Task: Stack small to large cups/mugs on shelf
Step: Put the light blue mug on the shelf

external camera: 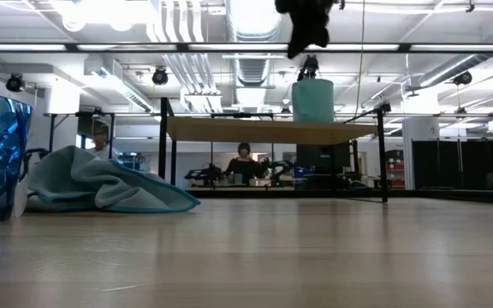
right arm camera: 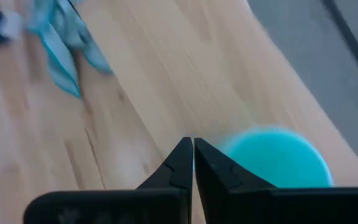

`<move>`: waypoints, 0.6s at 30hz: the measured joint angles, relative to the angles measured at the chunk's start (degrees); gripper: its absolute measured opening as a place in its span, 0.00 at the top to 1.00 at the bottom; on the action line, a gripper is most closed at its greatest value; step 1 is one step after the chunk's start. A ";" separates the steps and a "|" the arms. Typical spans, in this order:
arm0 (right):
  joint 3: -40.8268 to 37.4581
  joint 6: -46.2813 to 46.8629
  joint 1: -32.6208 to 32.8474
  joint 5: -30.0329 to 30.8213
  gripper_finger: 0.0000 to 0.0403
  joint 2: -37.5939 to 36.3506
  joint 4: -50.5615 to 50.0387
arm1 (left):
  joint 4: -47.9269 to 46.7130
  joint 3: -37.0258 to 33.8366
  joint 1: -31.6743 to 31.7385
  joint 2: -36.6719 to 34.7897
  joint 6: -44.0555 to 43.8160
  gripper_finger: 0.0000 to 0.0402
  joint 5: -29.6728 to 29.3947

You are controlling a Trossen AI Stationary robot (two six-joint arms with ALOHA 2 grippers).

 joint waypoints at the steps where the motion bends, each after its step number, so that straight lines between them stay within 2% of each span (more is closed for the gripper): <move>1: 0.00 0.46 0.40 0.00 0.98 0.04 1.37 | 0.00 0.00 -0.02 0.00 -0.01 1.00 0.00; 4: 0.02 0.91 1.21 0.23 0.98 1.20 2.75 | 0.00 0.00 0.00 0.00 0.00 1.00 -0.01; 10: -0.07 1.18 1.07 5.35 0.98 5.21 3.50 | 0.00 0.00 -0.02 0.00 0.00 1.00 -0.01; 18: 1.48 1.20 1.10 7.37 0.98 8.04 3.68 | 0.02 0.00 0.00 0.00 0.00 1.00 -0.01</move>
